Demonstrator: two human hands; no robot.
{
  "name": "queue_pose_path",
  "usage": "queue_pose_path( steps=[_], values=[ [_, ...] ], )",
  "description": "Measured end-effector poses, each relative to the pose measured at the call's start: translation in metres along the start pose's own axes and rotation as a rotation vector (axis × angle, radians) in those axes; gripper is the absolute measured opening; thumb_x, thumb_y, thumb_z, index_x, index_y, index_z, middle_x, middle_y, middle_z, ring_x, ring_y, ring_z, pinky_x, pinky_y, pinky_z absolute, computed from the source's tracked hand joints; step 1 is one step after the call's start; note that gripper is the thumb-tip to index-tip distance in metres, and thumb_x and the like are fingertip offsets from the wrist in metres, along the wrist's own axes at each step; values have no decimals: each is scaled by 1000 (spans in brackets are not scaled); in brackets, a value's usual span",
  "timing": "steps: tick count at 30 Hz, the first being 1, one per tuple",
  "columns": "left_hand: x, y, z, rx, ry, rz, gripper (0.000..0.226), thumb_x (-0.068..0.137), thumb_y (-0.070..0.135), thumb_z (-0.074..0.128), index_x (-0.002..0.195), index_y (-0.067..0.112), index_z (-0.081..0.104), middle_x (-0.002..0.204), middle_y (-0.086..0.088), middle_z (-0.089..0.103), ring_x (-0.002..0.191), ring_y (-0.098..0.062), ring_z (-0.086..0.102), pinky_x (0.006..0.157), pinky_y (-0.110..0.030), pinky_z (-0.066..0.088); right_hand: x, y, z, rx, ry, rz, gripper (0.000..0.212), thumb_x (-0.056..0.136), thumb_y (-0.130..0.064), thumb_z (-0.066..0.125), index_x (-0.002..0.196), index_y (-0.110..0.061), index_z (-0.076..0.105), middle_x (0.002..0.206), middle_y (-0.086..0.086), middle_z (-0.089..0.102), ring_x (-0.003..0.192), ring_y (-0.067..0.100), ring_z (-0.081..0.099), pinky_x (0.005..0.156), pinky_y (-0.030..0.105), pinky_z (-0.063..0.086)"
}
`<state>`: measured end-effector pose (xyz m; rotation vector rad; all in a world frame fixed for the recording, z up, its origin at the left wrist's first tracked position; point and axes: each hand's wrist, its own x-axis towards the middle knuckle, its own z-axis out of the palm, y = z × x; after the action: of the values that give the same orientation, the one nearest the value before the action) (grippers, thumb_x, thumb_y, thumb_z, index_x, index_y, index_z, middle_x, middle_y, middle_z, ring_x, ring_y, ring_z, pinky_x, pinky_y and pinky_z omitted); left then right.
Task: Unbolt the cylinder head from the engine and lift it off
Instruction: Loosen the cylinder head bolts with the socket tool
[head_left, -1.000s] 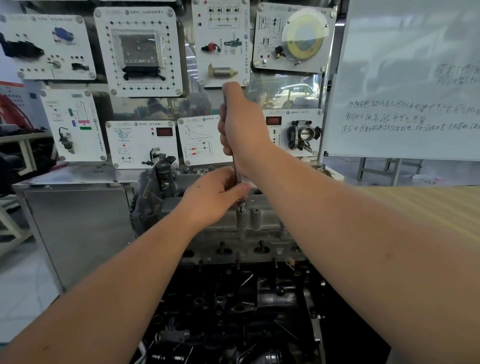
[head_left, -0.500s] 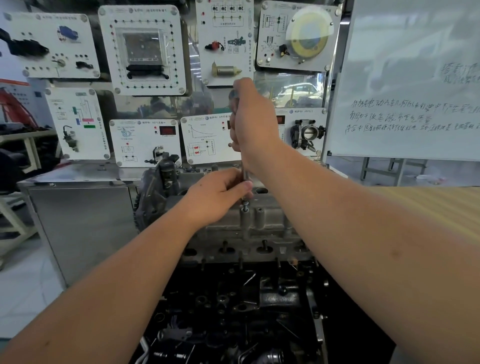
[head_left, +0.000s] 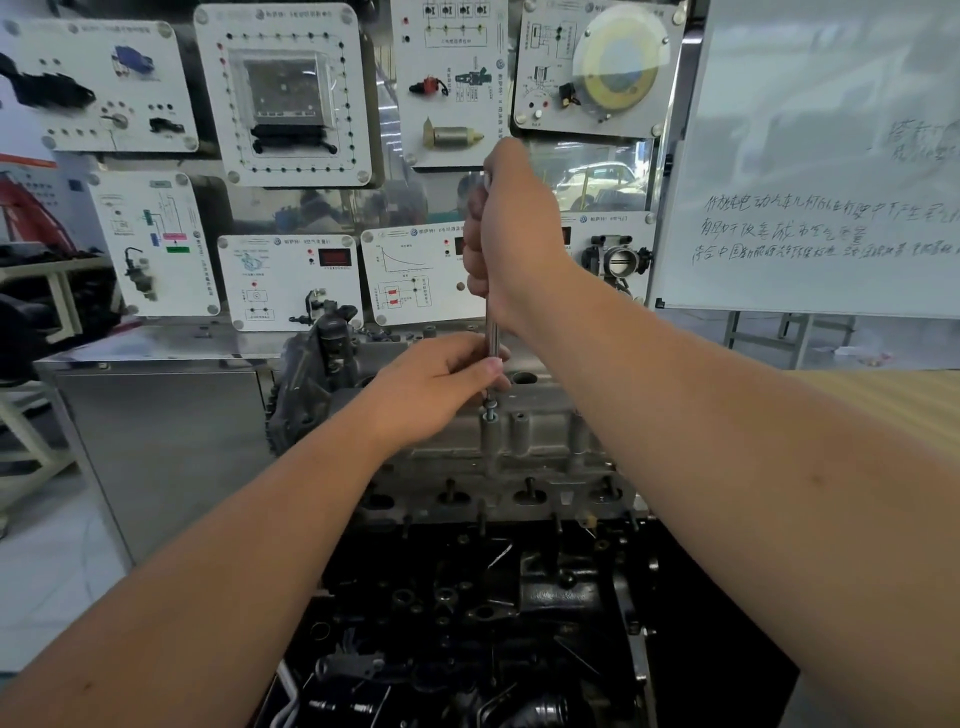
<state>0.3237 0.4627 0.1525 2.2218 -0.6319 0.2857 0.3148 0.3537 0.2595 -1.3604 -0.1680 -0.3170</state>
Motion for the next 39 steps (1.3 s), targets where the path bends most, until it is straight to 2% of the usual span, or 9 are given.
queue_pose_path(
  steps=[5, 10, 15, 19, 23, 25, 29, 35, 39],
  values=[
    [1, 0, 4, 55, 88, 13, 14, 99, 46, 57, 91, 36, 64, 84, 12, 75, 80, -13, 71, 88, -50, 57, -2, 5, -2, -57, -71, -59, 34, 96, -39, 44, 68, -24, 31, 63, 0, 25, 54, 16, 19, 53, 32, 19],
    [3, 5, 12, 106, 208, -36, 34, 85, 64, 58, 93, 31, 60, 80, 10, 70, 81, -16, 66, 88, -52, 54, -4, 1, 4, -119, 72, -138, 25, 97, -24, 42, 74, -15, 44, 62, 1, 37, 67, 20, 30, 65, 40, 28],
    [4, 3, 9, 173, 129, -36, 27, 88, 70, 46, 97, 48, 60, 88, 26, 68, 86, -1, 65, 95, -46, 52, 0, -4, 0, -82, 95, -123, 36, 100, -24, 37, 64, -19, 37, 55, -4, 37, 58, 19, 32, 61, 37, 29],
    [3, 0, -1, 17, -11, 10, 13, 103, 41, 53, 105, 44, 65, 99, 26, 74, 86, 2, 69, 94, -36, 56, -3, -1, -8, 74, -123, -27, 40, 96, -32, 43, 58, -24, 34, 51, -6, 28, 43, 14, 20, 47, 24, 20],
    [4, 2, 0, 34, 35, 25, 13, 100, 39, 59, 96, 31, 69, 89, 16, 76, 70, -3, 68, 75, -37, 56, -4, 5, -4, -23, -85, -115, 37, 97, -33, 47, 64, -25, 33, 60, -1, 26, 60, 20, 15, 56, 35, 18],
    [6, 6, 4, 92, 99, -5, 35, 92, 56, 61, 94, 22, 67, 80, 6, 73, 71, -16, 66, 79, -50, 57, -5, 9, -1, -92, 5, -164, 39, 98, -39, 46, 64, -25, 32, 59, -2, 26, 67, 22, 17, 61, 39, 21],
    [6, 7, 10, 138, 168, -35, 63, 71, 81, 49, 89, 21, 61, 62, 14, 57, 62, -13, 52, 78, -47, 52, -3, 22, -4, -143, 53, -302, 68, 102, -55, 36, 41, -27, 28, 45, -12, 22, 45, 12, 22, 50, 32, 22],
    [3, -1, 3, 34, 35, 2, 27, 96, 52, 47, 98, 36, 69, 94, 18, 75, 89, -11, 71, 93, -50, 55, 0, 25, -4, -115, -87, -311, 58, 95, -72, 38, 60, -28, 23, 54, -4, 21, 47, 14, 18, 49, 31, 16],
    [1, -2, 2, 45, 55, 51, 21, 100, 43, 52, 97, 33, 70, 92, 16, 76, 79, -12, 70, 87, -51, 57, -2, 23, -5, -106, -169, -280, 59, 91, -75, 39, 60, -28, 24, 58, 0, 19, 48, 16, 16, 50, 33, 13]
  ],
)
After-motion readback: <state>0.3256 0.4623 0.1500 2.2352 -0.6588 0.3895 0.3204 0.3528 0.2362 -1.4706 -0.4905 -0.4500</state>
